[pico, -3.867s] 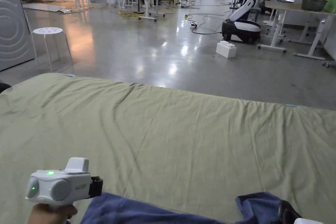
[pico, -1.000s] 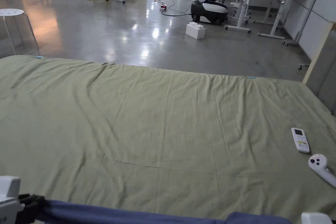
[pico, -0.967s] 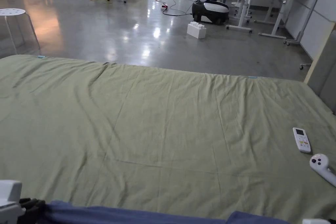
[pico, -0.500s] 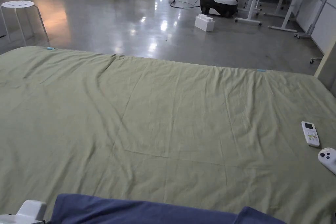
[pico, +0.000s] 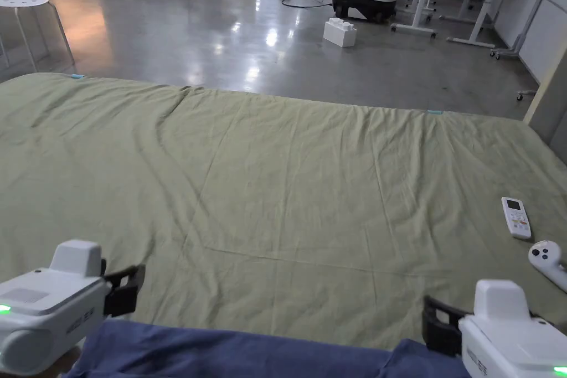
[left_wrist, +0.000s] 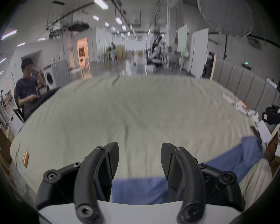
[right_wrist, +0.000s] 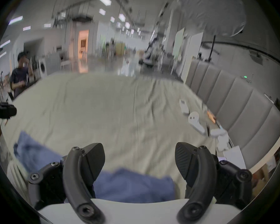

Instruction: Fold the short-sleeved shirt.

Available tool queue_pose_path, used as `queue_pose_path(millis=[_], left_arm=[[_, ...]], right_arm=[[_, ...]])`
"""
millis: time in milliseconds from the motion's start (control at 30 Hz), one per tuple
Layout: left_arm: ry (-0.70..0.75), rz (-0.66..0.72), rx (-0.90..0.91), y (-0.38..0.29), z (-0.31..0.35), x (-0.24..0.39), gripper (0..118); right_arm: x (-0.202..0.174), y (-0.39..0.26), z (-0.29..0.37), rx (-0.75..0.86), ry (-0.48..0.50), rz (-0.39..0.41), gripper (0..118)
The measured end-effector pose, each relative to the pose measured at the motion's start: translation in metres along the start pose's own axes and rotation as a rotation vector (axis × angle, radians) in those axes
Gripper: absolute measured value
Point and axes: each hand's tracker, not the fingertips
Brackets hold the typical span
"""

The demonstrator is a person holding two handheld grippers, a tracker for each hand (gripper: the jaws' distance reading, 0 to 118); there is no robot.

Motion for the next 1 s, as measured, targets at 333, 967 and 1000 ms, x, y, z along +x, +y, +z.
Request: queue_pose_path(millis=[333,967,1000], left_arm=[[0.067,0.038,0.344,0.046,0.017,0.057,36],[-0.026,0.239,0.054,0.012,0.018,-0.034,1],[-0.059,0.276,0.004,0.003,0.015,-0.048,1]], right_arm=[[-0.055,0.045,0.02,0.438,-0.079,-0.035,43],[-0.08,0.051,0.011,0.428,-0.025,-0.018,1],[-0.081,0.05,0.009,0.419,-0.017,-0.02,1]])
